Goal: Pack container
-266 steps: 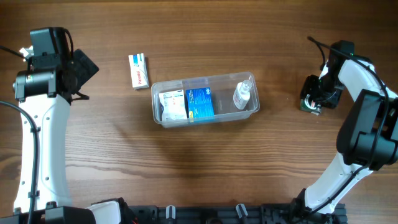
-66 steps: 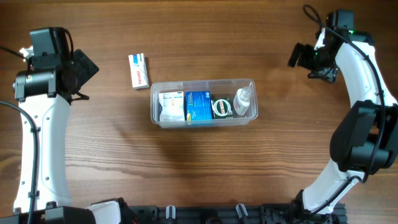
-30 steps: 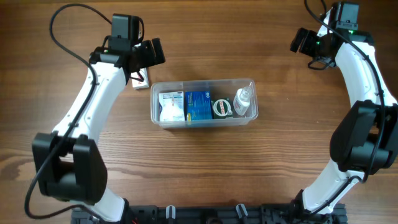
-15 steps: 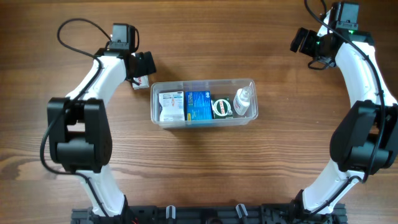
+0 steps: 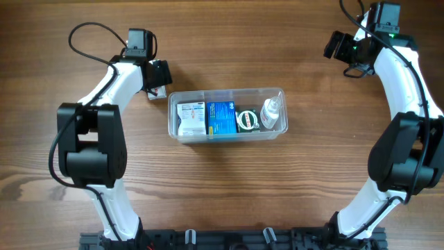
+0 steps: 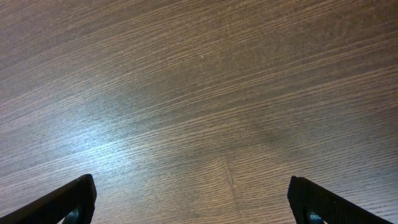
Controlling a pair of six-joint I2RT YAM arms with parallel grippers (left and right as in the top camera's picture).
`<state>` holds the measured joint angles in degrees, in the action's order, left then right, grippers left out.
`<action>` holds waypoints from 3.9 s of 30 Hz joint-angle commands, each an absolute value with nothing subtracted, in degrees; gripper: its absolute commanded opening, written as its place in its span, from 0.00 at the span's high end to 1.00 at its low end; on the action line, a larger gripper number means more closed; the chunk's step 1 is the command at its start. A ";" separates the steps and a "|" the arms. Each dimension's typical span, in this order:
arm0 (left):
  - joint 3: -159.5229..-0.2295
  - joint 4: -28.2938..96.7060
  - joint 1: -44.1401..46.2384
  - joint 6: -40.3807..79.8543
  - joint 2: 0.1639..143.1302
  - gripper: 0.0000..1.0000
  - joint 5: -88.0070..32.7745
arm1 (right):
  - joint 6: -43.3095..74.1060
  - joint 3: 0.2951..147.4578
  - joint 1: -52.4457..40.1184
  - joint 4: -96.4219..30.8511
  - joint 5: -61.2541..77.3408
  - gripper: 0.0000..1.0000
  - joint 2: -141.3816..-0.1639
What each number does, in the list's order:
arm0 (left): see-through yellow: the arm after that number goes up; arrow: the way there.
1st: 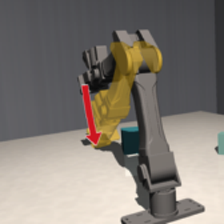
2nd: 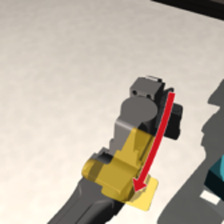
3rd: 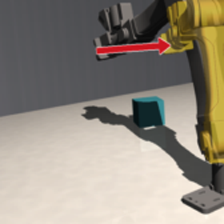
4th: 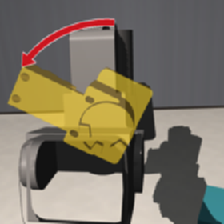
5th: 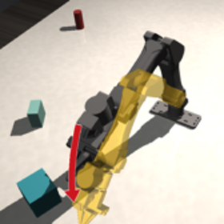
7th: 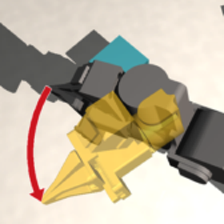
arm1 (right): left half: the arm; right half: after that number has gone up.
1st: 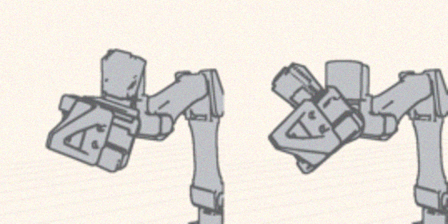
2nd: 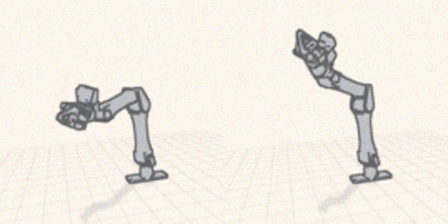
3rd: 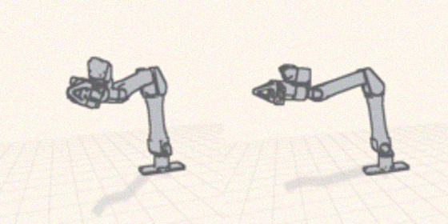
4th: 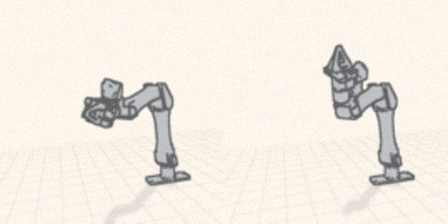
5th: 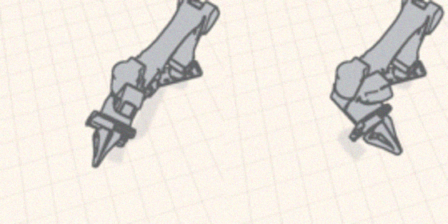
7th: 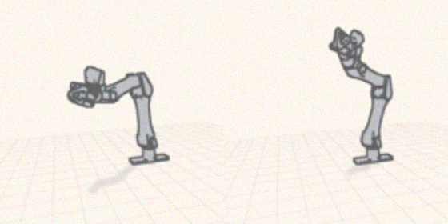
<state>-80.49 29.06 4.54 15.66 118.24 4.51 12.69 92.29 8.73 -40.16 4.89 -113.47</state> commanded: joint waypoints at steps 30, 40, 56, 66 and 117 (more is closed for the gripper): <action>-81.03 28.49 4.38 1.65 108.53 0.57 9.78 | 11.99 93.32 8.97 -40.05 4.32 0.00 -114.21; -81.03 36.51 10.35 1.65 89.14 0.56 6.68 | 11.99 93.32 8.97 -40.05 4.32 0.00 -114.21; -80.84 54.57 26.46 -18.17 85.32 0.53 3.03 | 12.01 93.32 8.97 -40.05 4.32 0.00 -114.21; -80.79 55.16 26.48 -19.33 89.03 0.54 -3.42 | 12.01 93.32 8.97 -40.05 4.32 0.00 -114.21; -83.44 73.84 15.57 11.18 31.16 0.00 -6.63 | 12.01 93.32 8.97 -40.05 4.32 0.00 -114.21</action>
